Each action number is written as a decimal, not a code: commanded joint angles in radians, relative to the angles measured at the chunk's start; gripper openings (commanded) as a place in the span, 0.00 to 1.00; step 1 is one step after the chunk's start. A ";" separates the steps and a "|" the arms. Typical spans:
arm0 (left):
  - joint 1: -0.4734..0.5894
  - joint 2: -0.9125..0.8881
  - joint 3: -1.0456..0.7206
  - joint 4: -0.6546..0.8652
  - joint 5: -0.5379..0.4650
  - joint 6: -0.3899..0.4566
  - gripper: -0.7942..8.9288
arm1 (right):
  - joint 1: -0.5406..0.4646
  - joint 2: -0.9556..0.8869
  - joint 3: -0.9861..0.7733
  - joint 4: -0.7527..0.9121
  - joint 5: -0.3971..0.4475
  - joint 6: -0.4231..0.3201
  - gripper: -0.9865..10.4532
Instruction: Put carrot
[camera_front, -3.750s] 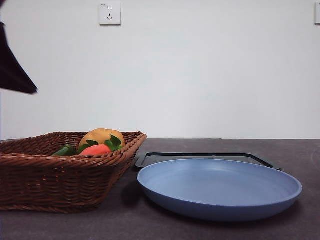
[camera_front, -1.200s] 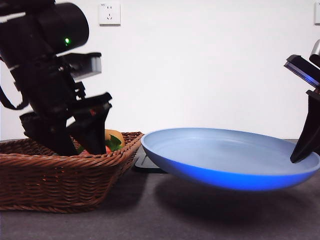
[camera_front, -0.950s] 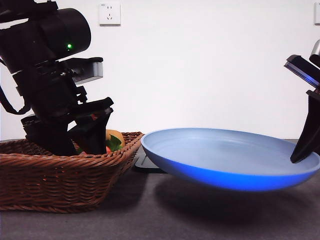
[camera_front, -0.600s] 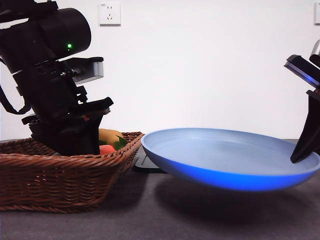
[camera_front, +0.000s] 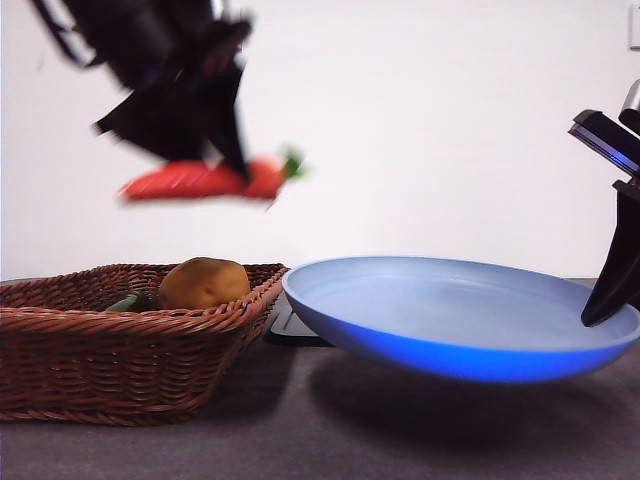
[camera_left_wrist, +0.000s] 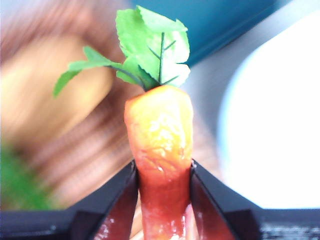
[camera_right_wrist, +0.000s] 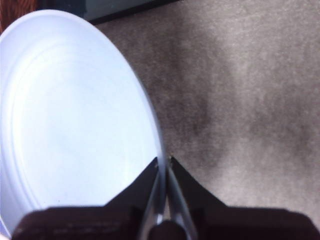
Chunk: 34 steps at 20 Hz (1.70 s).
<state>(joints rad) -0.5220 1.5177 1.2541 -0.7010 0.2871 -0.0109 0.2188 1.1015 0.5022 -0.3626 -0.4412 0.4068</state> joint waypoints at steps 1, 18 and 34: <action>-0.031 0.008 0.045 0.065 0.209 -0.022 0.20 | 0.004 0.003 0.010 0.012 -0.001 -0.004 0.09; -0.403 0.249 0.044 0.229 -0.103 -0.003 0.20 | 0.004 0.003 0.010 0.011 -0.002 -0.004 0.09; -0.394 0.224 0.045 0.182 -0.101 -0.016 0.37 | 0.004 0.004 0.011 -0.017 -0.002 0.078 0.09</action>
<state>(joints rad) -0.9100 1.7451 1.2861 -0.5274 0.1883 -0.0265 0.2184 1.1011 0.5022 -0.3920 -0.4412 0.4580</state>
